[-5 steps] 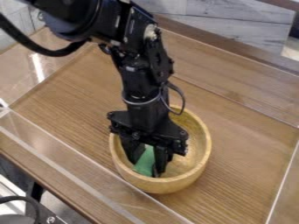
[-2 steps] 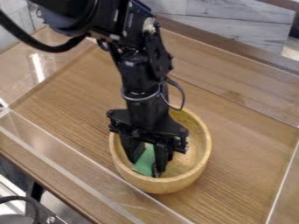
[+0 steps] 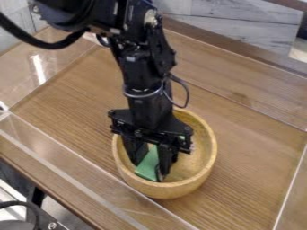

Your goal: Remove the green block from inside the brown bowl and put it on the table

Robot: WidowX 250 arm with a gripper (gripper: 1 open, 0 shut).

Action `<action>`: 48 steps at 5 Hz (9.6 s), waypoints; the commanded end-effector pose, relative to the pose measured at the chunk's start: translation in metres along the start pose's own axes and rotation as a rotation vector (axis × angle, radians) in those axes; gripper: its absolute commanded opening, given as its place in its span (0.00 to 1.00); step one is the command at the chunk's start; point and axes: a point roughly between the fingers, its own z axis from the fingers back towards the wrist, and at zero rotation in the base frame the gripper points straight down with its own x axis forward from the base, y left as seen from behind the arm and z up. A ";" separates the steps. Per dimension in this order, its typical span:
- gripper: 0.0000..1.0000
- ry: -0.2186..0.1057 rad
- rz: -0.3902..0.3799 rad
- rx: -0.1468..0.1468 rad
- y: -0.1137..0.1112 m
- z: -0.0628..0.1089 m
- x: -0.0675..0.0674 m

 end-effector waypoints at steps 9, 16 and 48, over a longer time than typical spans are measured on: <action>0.00 -0.045 0.014 -0.081 -0.003 0.036 0.011; 0.00 -0.059 0.014 -0.151 -0.003 0.074 0.008; 0.00 -0.074 -0.134 -0.214 0.066 0.049 0.037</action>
